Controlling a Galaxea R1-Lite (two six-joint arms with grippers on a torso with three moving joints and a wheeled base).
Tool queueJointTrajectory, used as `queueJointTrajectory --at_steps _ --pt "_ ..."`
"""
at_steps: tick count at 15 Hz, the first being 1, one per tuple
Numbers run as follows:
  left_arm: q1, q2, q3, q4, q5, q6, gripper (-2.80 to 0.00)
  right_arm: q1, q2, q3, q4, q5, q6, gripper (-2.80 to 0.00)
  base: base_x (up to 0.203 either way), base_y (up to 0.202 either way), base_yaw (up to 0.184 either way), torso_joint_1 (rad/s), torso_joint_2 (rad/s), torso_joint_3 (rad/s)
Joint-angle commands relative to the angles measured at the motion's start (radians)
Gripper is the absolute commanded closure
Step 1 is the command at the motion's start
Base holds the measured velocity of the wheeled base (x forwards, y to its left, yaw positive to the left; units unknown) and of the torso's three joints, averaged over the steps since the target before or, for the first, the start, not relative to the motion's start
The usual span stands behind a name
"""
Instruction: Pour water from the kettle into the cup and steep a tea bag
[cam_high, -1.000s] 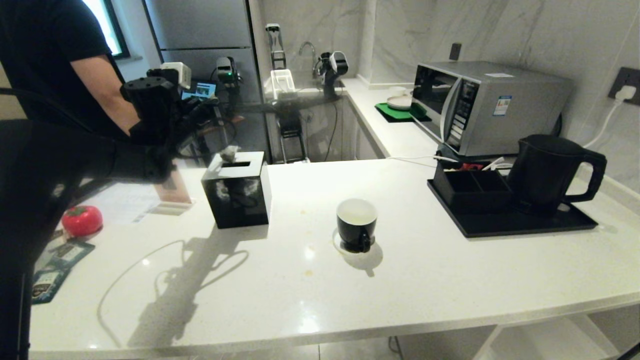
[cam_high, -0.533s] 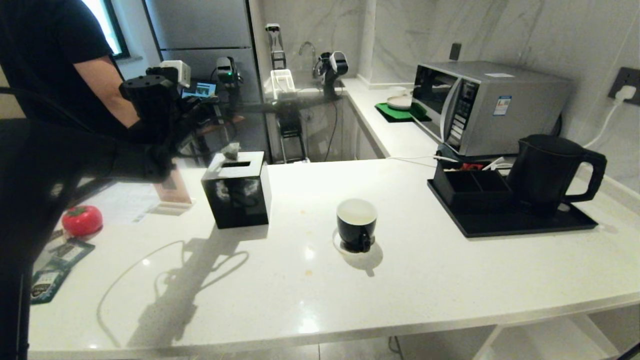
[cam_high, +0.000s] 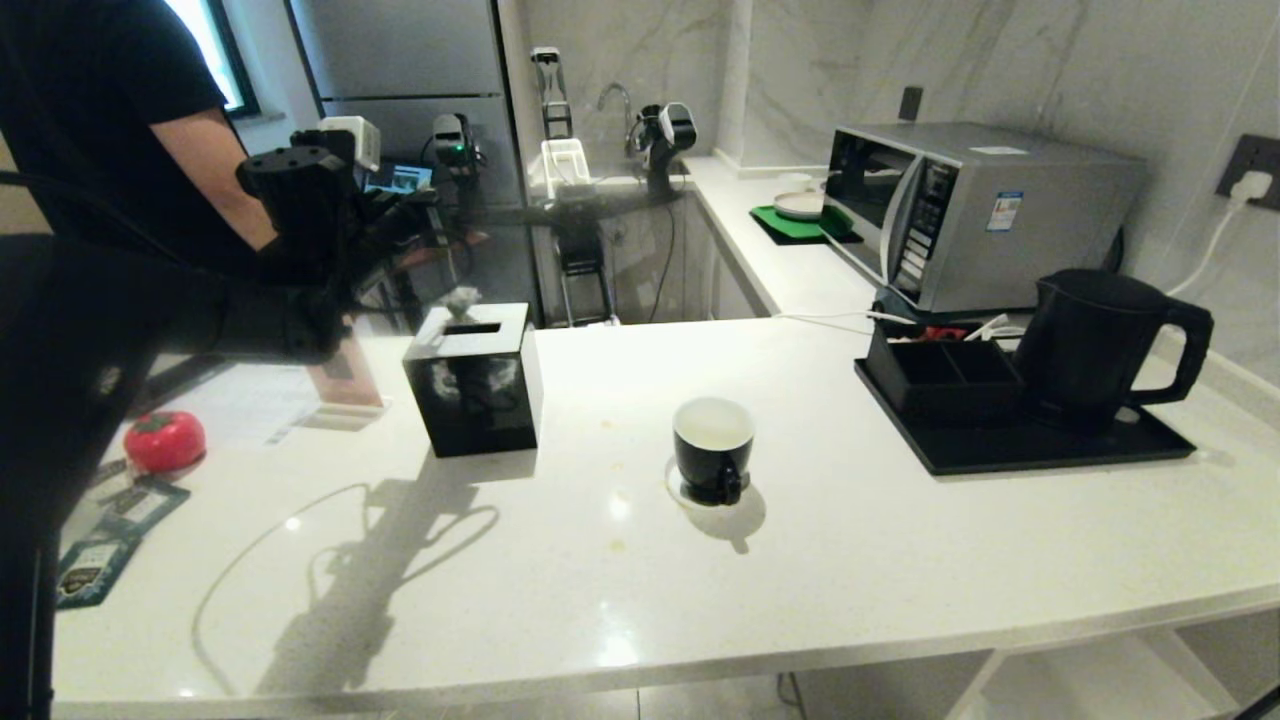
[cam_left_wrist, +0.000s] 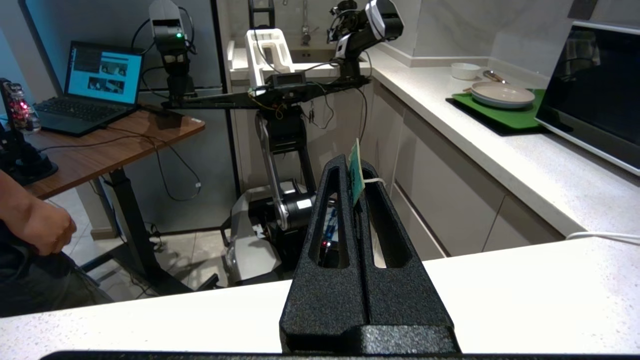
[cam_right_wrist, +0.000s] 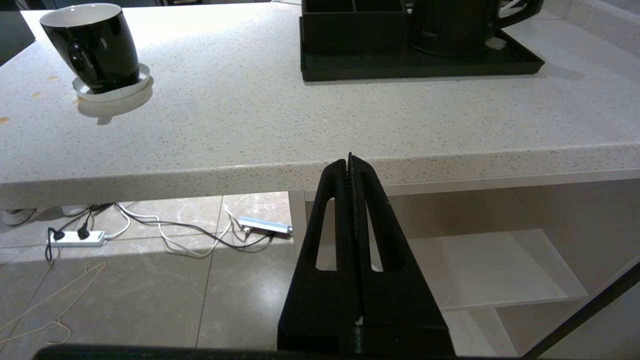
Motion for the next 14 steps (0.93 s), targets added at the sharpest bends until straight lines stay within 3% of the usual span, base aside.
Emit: queueJointTrajectory --at_steps 1,14 --pt "-0.002 -0.001 0.002 -0.005 -0.001 -0.001 0.00 0.000 0.000 0.000 0.000 0.000 0.000 0.00 0.000 0.000 0.000 0.000 0.00 0.000" --pt "-0.040 -0.016 0.046 -0.005 0.002 0.001 0.00 0.000 0.000 0.000 0.000 0.000 0.000 0.00 0.000 0.000 0.000 0.000 0.00 0.000"
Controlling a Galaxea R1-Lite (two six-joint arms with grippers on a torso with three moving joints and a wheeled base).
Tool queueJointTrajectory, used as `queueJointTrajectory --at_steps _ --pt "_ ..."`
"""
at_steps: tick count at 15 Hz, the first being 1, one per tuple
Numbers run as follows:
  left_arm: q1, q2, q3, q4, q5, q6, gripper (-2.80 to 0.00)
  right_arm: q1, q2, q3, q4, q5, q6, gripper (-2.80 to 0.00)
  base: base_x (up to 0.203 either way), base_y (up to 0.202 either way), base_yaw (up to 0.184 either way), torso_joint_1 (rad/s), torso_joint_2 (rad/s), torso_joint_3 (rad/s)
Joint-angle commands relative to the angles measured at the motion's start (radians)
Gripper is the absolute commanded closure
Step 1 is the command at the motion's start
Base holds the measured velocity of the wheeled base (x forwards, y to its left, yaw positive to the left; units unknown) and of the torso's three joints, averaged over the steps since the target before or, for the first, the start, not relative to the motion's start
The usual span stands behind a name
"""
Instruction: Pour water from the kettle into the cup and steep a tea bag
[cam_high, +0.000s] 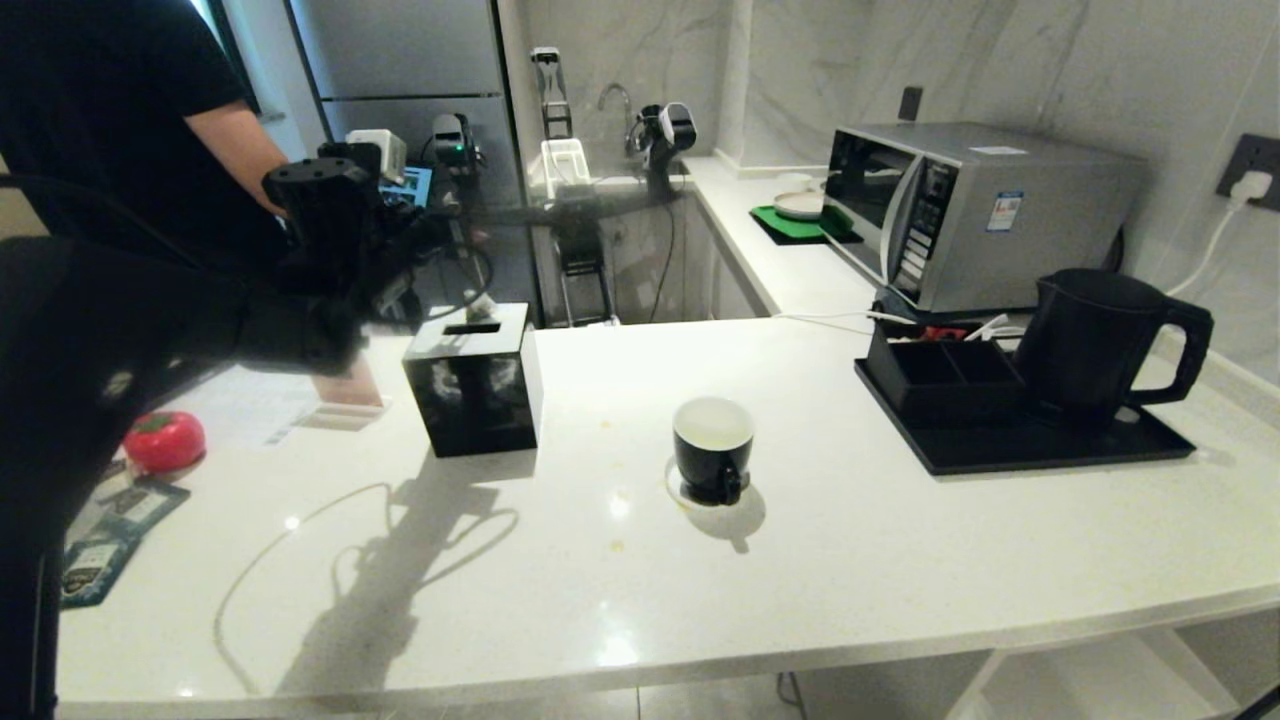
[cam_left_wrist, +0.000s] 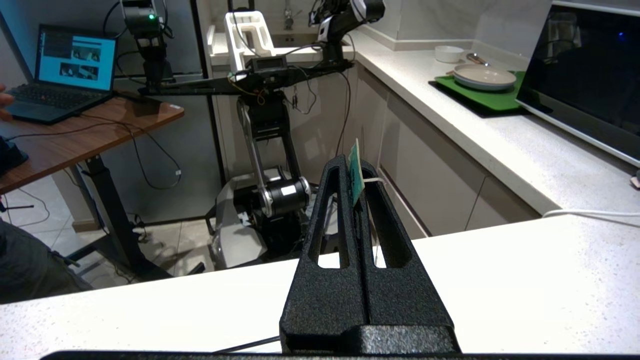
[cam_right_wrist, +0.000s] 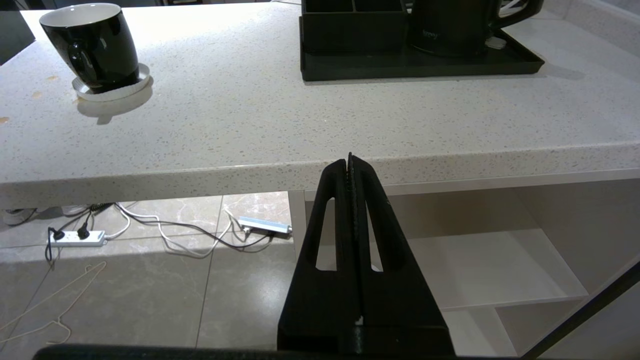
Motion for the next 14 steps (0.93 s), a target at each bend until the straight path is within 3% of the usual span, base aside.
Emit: queueJointTrajectory --at_steps 1,8,14 --pt "-0.001 -0.010 0.001 -0.005 0.000 -0.001 0.00 0.000 0.000 0.000 0.000 -0.001 0.000 0.00 0.000 0.000 0.000 0.000 0.00 0.000" --pt "0.007 -0.044 0.010 -0.003 0.004 -0.003 0.00 0.000 0.000 0.000 0.000 -0.001 0.000 0.00 0.000 0.000 0.000 0.000 0.00 0.000" --pt "0.007 -0.094 0.139 -0.006 0.006 0.003 0.00 0.000 0.000 0.000 0.000 -0.001 0.000 0.00 0.000 0.000 0.000 0.000 0.00 0.000"
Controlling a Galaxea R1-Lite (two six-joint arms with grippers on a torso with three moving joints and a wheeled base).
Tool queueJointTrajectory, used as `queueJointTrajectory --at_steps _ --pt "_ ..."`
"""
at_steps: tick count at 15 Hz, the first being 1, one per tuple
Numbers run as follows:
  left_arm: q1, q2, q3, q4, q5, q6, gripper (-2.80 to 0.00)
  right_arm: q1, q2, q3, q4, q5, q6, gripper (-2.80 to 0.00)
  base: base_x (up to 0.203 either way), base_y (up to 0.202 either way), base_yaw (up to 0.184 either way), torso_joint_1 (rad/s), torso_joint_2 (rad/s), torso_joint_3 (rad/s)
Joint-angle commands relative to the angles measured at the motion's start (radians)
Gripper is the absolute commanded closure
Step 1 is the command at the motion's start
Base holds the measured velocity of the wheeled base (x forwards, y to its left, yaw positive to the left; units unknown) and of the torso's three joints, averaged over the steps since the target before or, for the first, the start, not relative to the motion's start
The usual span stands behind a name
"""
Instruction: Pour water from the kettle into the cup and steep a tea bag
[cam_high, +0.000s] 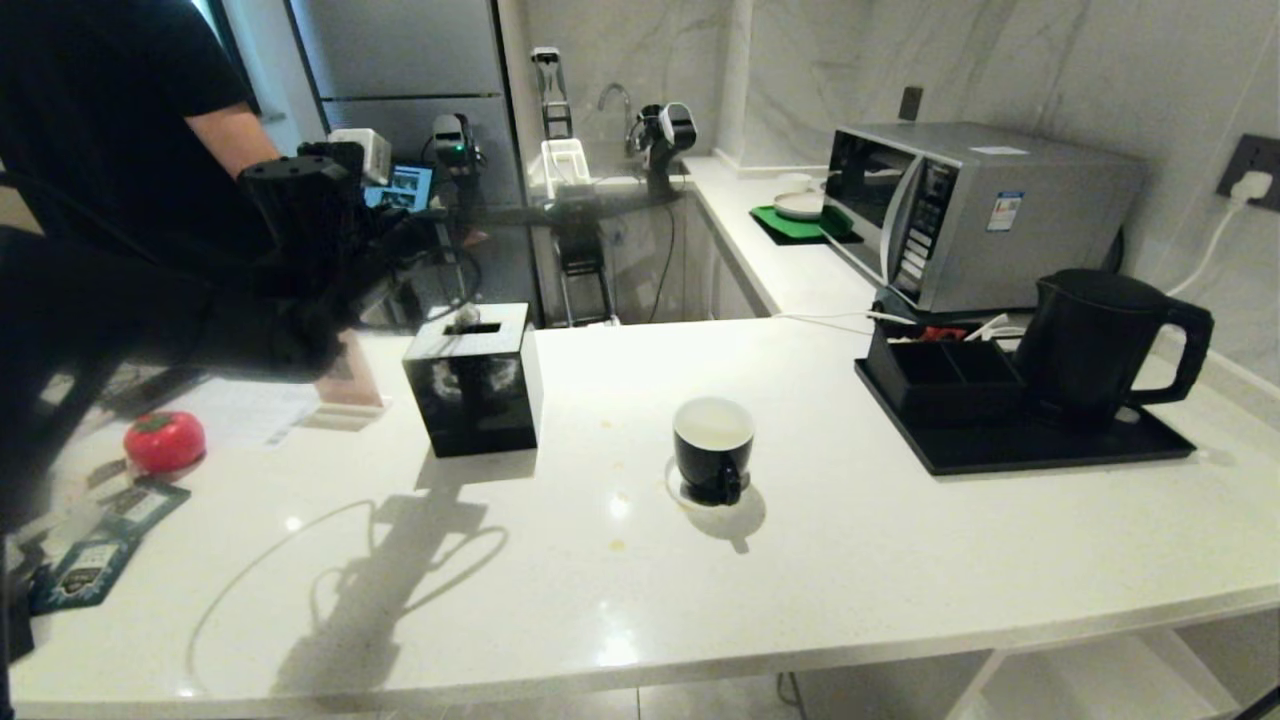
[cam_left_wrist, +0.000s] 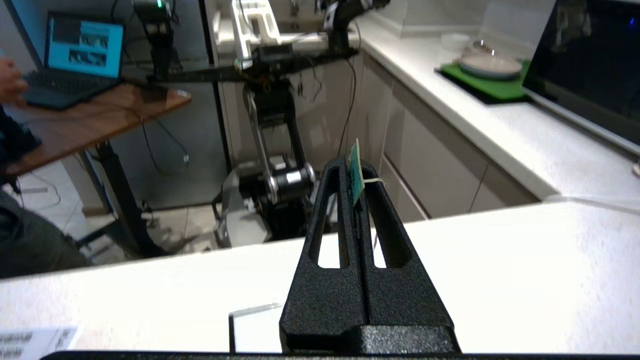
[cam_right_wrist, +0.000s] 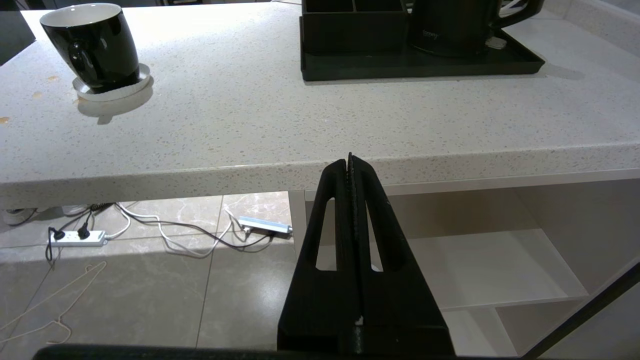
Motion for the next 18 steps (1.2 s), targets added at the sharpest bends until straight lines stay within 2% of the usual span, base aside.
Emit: queueJointTrajectory --at_steps 1,4,18 --pt "0.001 -0.022 0.043 -0.012 -0.002 -0.001 0.00 0.000 0.000 0.000 0.000 -0.001 0.000 0.00 0.000 0.000 0.000 0.000 0.00 0.000" --pt "0.001 -0.011 0.066 -0.098 -0.004 -0.008 0.00 0.000 0.000 0.000 0.000 -0.001 0.000 0.00 0.000 0.000 0.000 0.000 0.00 0.000" --pt "-0.001 0.011 0.126 -0.143 -0.007 -0.008 0.00 0.000 0.000 0.000 0.000 0.000 0.000 0.00 0.000 0.000 0.000 0.000 0.00 0.000"
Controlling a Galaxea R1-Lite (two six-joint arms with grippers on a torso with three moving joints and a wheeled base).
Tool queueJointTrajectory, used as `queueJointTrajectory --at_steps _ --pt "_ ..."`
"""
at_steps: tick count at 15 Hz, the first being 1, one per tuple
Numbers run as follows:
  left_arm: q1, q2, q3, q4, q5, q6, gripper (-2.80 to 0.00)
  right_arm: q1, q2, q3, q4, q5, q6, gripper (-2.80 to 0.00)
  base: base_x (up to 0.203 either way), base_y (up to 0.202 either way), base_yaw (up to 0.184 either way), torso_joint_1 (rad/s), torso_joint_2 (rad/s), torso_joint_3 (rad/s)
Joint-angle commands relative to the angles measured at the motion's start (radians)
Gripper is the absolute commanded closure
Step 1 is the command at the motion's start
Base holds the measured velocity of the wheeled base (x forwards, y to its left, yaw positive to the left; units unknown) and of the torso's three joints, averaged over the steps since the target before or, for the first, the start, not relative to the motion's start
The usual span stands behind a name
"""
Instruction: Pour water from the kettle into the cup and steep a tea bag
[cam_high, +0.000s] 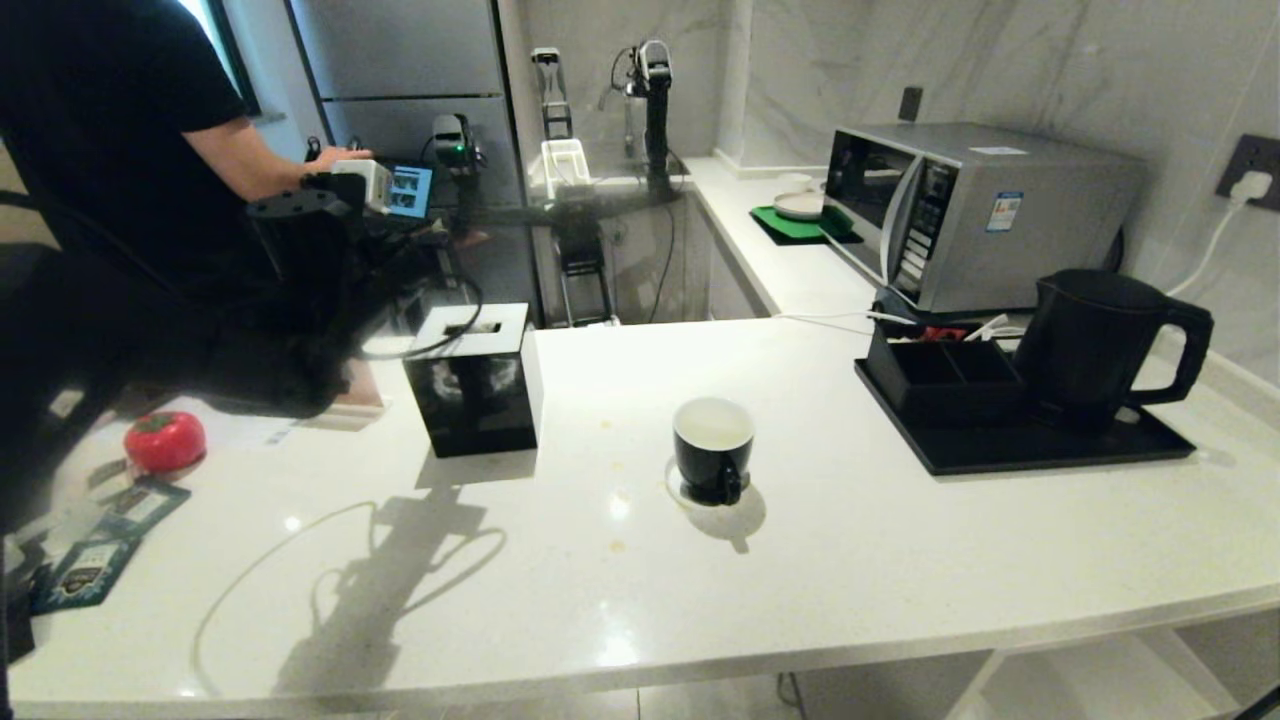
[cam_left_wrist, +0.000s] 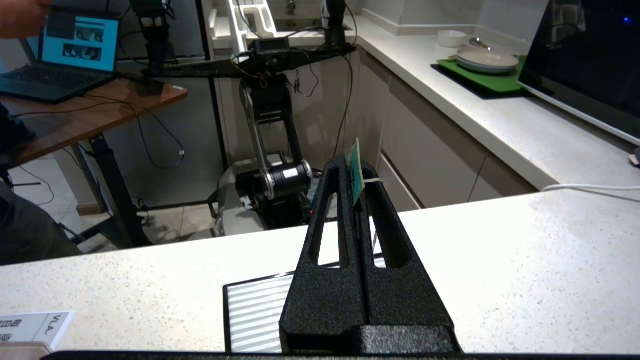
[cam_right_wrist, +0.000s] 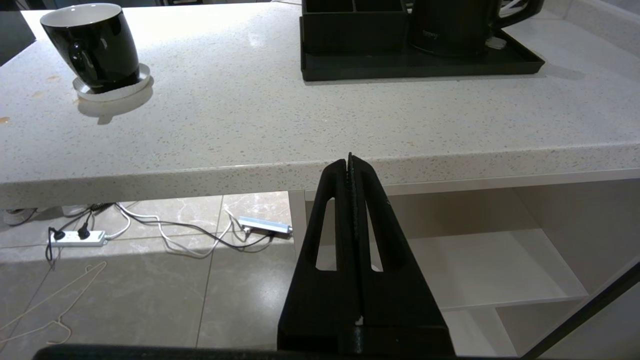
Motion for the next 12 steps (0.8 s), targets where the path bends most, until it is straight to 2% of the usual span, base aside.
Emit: queueJointTrajectory --at_steps 1,12 --pt "0.000 0.010 0.004 -0.007 0.000 -0.001 0.00 0.000 0.000 0.000 0.000 -0.001 0.000 0.00 0.000 0.000 0.000 0.000 0.00 0.000" --pt "-0.003 0.028 0.005 -0.007 -0.003 -0.001 0.00 0.000 0.000 0.000 0.000 -0.001 0.000 0.00 0.000 0.000 0.000 0.000 0.00 0.000"
